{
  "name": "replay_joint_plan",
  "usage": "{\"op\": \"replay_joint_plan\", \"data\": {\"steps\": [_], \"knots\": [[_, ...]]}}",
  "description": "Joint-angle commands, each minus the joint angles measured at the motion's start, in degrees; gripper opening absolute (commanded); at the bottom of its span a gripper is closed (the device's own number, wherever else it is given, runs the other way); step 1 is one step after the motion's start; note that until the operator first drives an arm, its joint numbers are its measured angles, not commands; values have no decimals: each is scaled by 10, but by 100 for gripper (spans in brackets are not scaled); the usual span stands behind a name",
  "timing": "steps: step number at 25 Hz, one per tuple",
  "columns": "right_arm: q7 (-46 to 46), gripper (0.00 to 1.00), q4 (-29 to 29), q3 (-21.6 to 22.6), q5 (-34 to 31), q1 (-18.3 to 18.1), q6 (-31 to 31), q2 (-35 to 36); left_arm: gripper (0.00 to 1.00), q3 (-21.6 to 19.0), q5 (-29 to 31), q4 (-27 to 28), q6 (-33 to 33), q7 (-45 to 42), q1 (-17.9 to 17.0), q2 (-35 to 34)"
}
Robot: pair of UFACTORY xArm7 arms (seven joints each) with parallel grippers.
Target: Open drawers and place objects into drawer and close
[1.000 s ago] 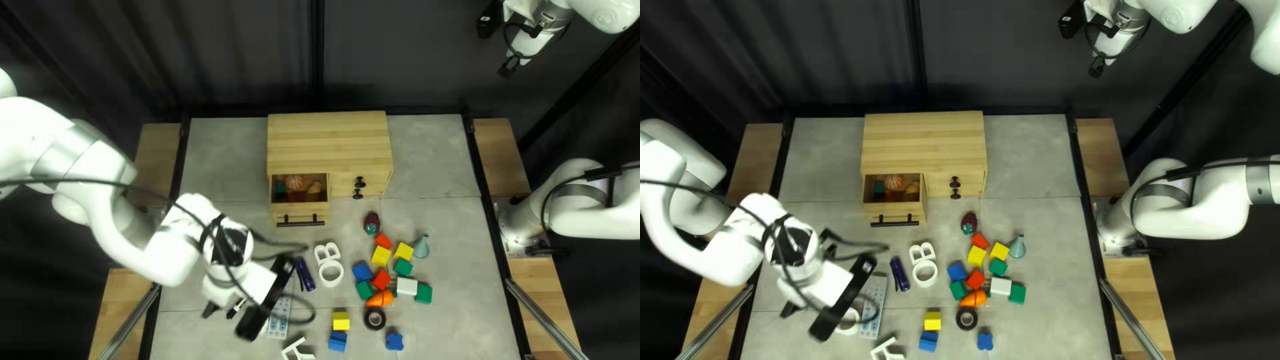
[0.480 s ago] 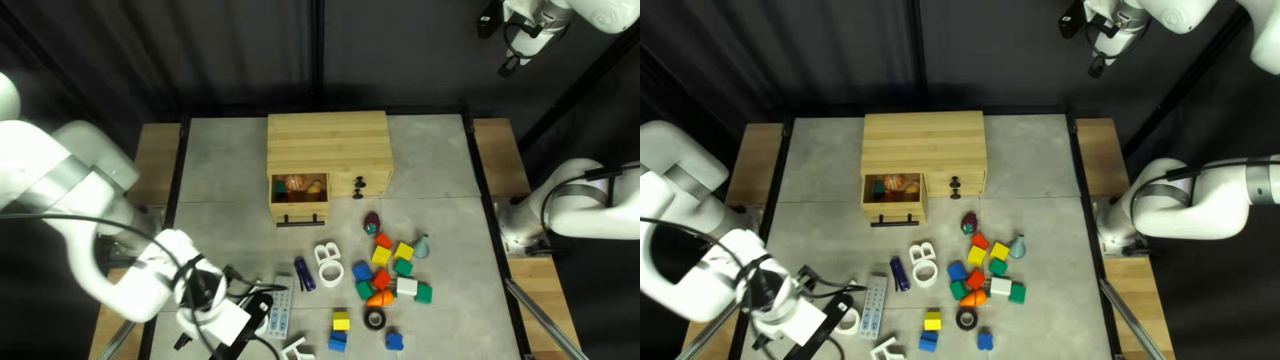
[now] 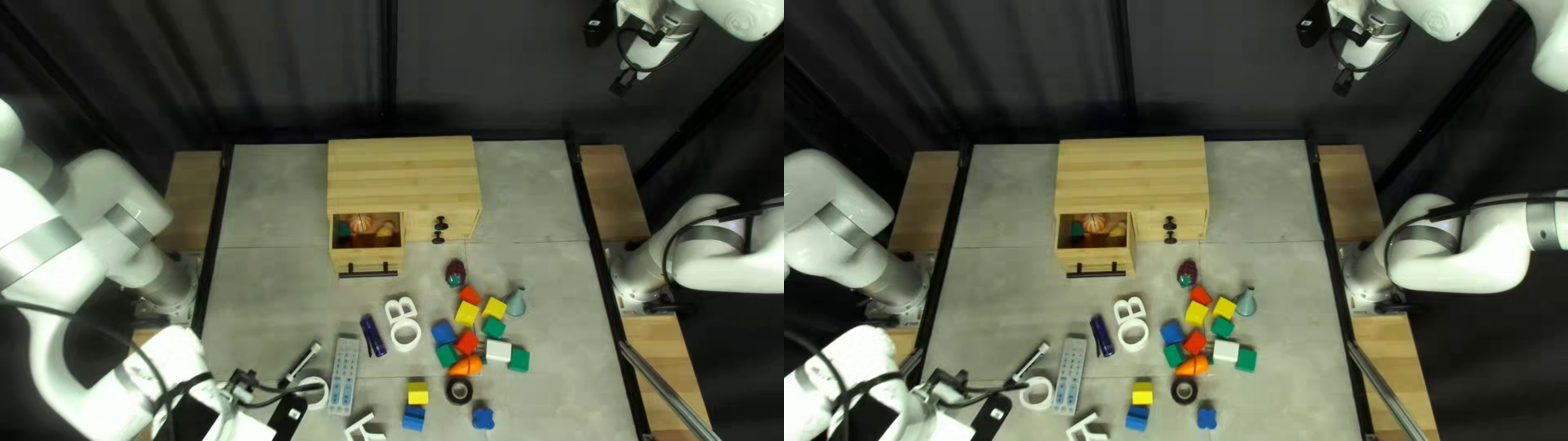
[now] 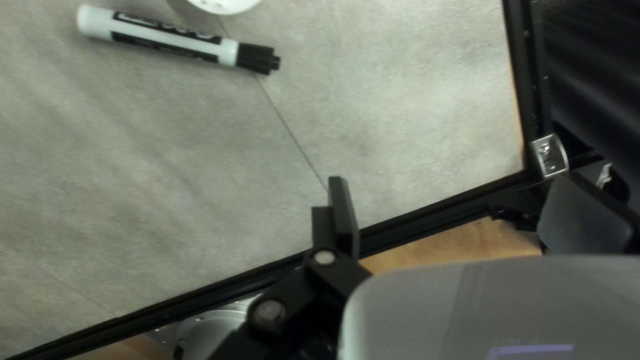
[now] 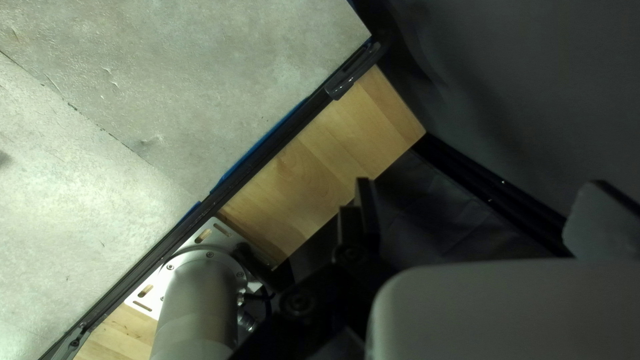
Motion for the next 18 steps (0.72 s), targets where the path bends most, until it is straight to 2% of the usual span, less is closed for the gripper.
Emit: {"op": "replay_joint_plan", "data": {"steps": [1, 3, 7, 10, 12, 18], "knots": [[0, 100, 0, 0, 0, 0, 0, 0, 100, 0, 0, 0, 0, 0, 0, 0], [-4, 100, -3, 12, -6, 3, 4, -5, 100, 0, 0, 0, 0, 0, 0, 0], [0, 100, 26, 88, 33, 35, 51, -29, 100, 0, 0, 0, 0, 0, 0, 0], [3, 100, 32, 127, 49, 53, 55, -44, 100, 0, 0, 0, 0, 0, 0, 0], [17, 100, 37, 165, 65, 71, 51, -45, 100, 0, 0, 0, 0, 0, 0, 0], [57, 100, 9, 224, 112, 116, -9, -34, 100, 0, 0, 0, 0, 0, 0, 0]]}}
